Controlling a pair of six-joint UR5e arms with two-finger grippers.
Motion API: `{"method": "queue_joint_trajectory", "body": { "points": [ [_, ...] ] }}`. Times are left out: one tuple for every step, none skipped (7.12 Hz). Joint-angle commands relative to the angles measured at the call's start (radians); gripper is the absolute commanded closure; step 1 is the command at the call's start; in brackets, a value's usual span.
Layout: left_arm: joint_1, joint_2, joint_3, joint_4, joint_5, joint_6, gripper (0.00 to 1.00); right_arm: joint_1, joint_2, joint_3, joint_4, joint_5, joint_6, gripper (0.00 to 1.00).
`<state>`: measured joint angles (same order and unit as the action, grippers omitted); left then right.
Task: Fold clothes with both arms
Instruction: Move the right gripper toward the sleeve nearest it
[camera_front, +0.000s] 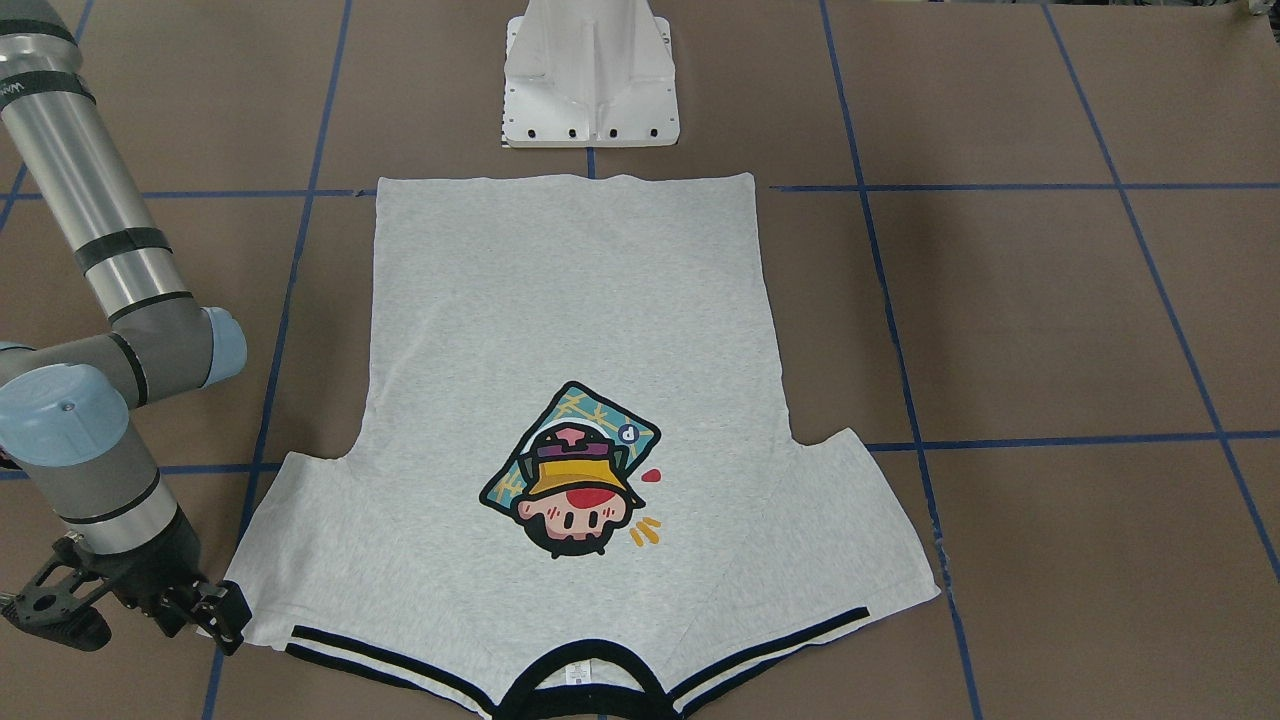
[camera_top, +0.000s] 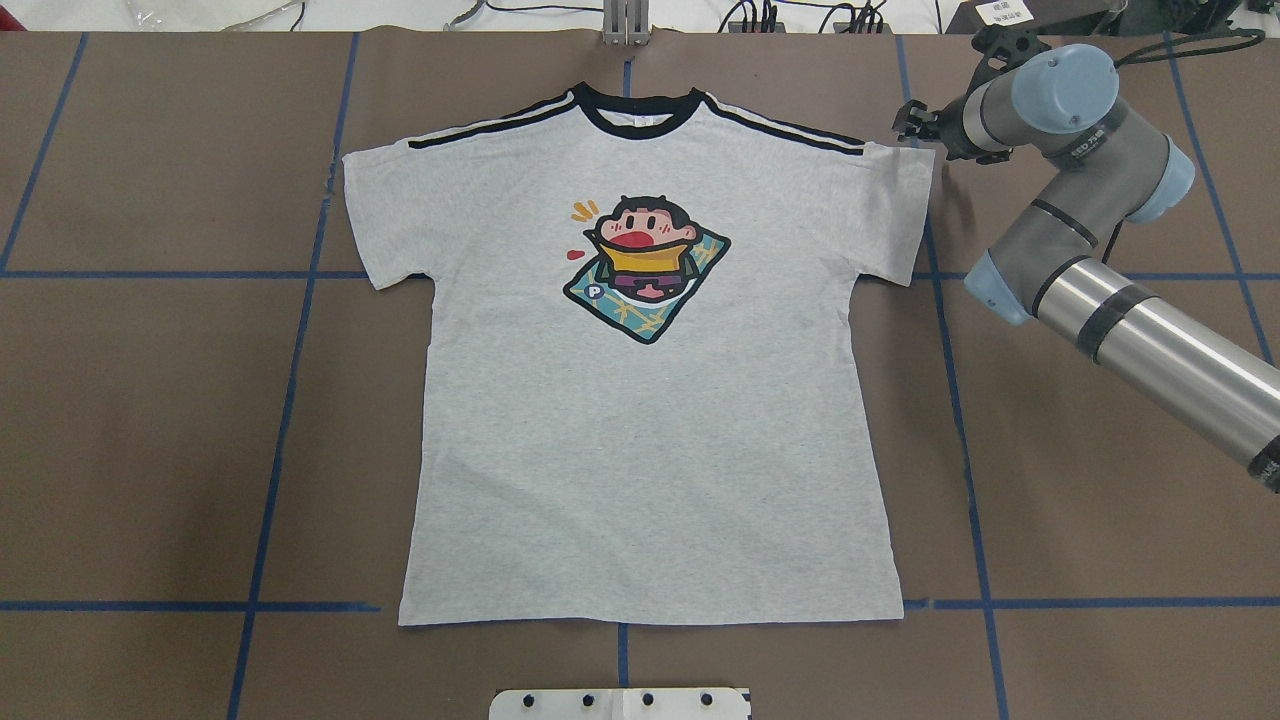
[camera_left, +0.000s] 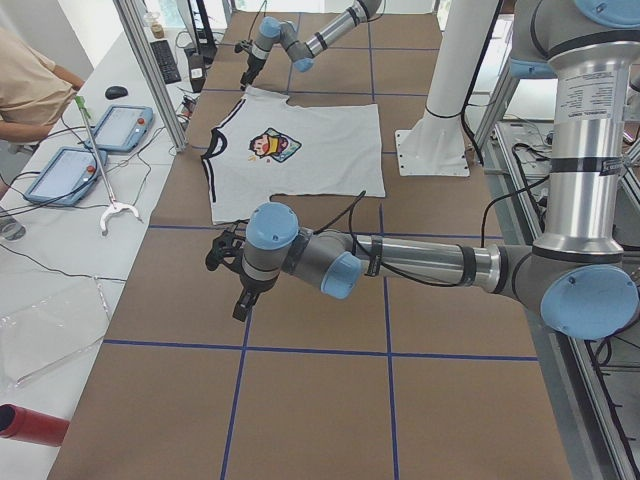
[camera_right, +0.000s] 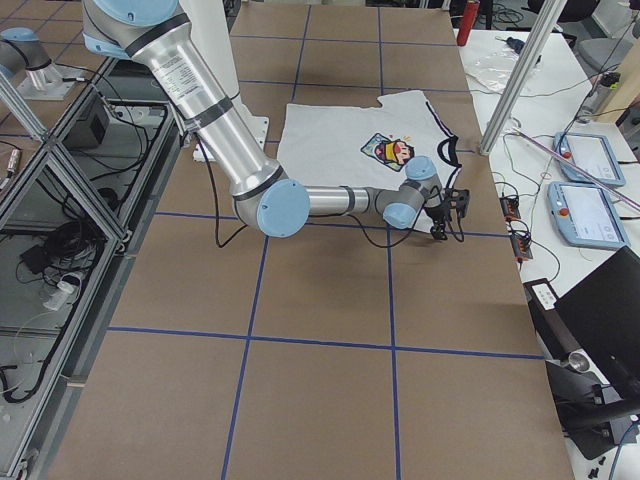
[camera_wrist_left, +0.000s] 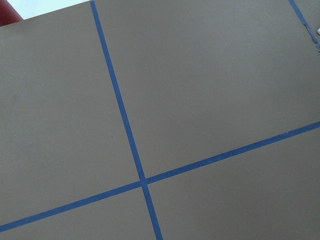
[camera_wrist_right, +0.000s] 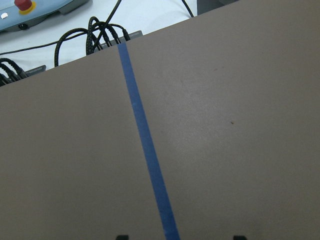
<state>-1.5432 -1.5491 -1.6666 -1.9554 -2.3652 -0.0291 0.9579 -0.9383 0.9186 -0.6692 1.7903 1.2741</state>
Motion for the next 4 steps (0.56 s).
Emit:
{"method": "queue_joint_trajectory", "body": {
  "points": [
    [-0.002, -0.002, 0.001, 0.001, 0.0, -0.002, 0.0, -0.002, -0.036, 0.029, -0.001, 0.0, -0.004, 0.49],
    [-0.002, -0.002, 0.001, 0.0, 0.0, -0.002, 0.0, -0.005, -0.037, 0.029, -0.001, -0.002, -0.005, 0.5],
    [0.0, -0.002, -0.001, 0.001, 0.0, -0.002, 0.0, -0.005, -0.036, 0.029, -0.001, -0.002, -0.005, 0.5],
    [-0.002, -0.002, 0.001, 0.0, 0.0, -0.002, 0.0, -0.008, -0.031, 0.026, -0.001, -0.003, -0.005, 0.66]
  ]
}}
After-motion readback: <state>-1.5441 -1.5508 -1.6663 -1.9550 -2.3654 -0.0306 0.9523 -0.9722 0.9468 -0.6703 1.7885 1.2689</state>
